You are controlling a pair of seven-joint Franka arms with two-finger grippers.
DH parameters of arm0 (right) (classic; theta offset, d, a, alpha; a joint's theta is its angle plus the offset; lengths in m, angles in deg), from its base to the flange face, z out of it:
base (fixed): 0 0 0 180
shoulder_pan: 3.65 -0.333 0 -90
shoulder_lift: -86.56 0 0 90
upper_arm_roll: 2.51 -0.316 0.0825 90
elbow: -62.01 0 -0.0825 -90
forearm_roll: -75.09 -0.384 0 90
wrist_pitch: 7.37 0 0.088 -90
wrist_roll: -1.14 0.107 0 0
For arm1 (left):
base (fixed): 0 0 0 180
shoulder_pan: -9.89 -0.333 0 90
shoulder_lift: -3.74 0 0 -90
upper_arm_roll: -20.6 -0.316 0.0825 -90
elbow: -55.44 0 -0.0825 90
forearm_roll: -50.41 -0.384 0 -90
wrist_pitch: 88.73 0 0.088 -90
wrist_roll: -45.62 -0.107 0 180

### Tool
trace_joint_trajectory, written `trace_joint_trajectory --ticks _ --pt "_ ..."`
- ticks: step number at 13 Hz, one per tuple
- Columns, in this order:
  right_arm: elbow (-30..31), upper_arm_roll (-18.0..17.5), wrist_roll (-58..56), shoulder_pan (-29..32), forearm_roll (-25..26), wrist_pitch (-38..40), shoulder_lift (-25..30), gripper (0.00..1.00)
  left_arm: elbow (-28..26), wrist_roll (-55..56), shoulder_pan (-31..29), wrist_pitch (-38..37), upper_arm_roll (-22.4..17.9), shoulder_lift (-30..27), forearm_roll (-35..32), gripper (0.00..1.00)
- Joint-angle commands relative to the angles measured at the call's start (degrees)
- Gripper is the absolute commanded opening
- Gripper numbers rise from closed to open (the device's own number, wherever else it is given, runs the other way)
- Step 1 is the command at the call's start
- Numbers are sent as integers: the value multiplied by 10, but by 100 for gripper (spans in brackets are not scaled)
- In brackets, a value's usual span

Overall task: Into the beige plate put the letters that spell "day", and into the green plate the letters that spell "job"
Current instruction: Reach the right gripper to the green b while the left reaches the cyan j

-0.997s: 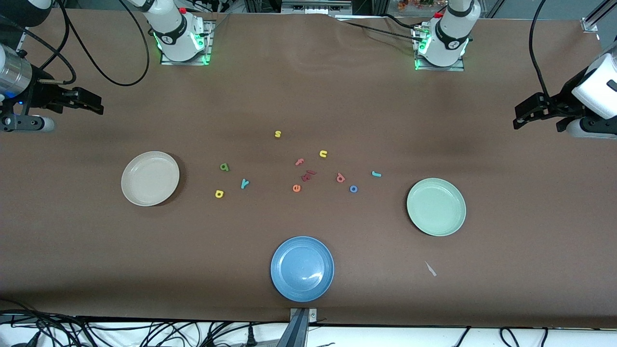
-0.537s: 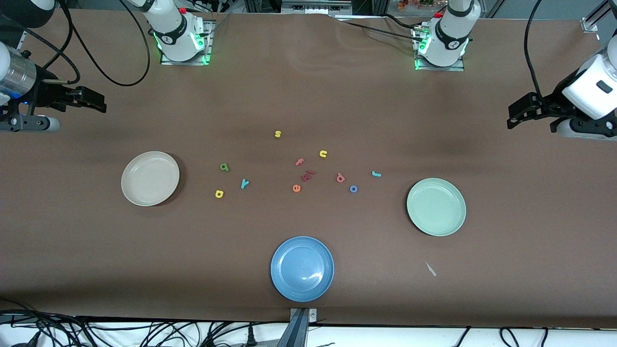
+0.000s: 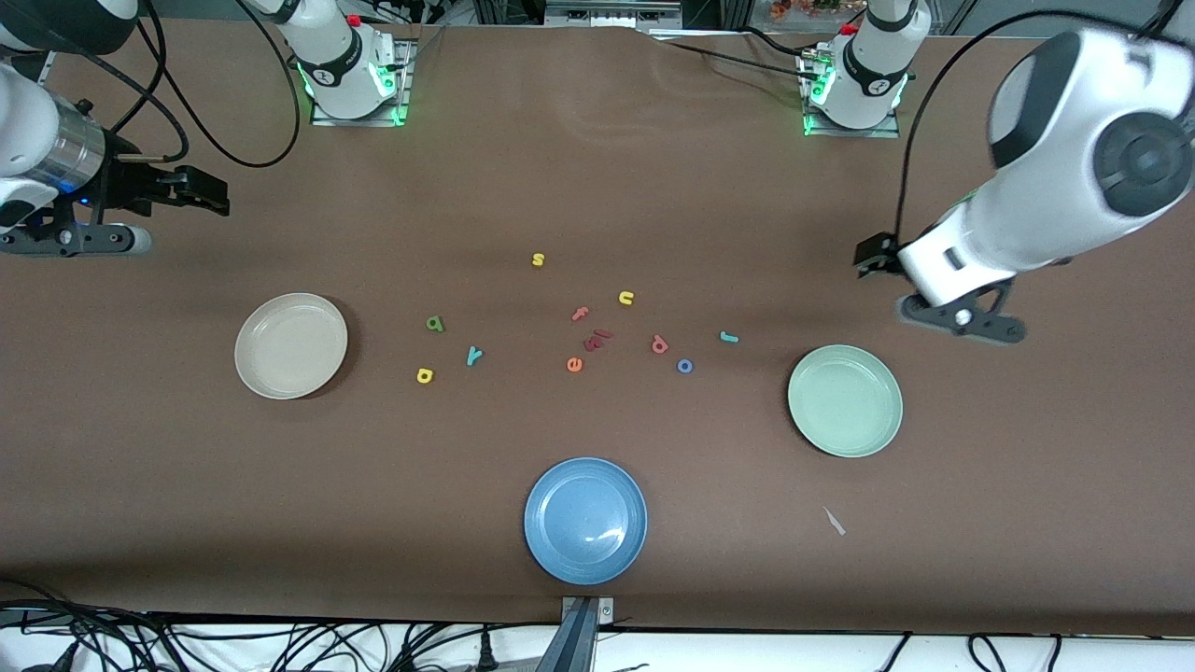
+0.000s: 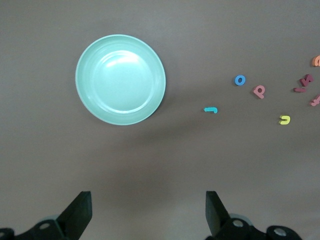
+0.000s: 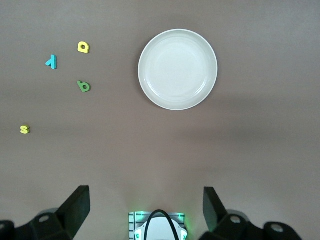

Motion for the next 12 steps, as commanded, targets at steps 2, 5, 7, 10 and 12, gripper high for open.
trace_joint_trajectory --ticks 2,5,7,10,12 --pt "-4 0 44 -37 -12 -8 -12 100 29 1 18 49 -4 53 19 100" --pt "9 -1 48 -52 -54 -61 -47 100 29 84 42 91 -4 78 18 100" --pt "27 -4 48 -78 -59 -121 -91 100 27 191 61 128 -4 113 18 100" --pt "71 -5 49 -109 -58 -215 -119 100 23 313 92 133 -4 135 18 100" --pt "123 -8 67 -116 -56 -288 -116 100 22 367 95 137 -4 164 19 100"
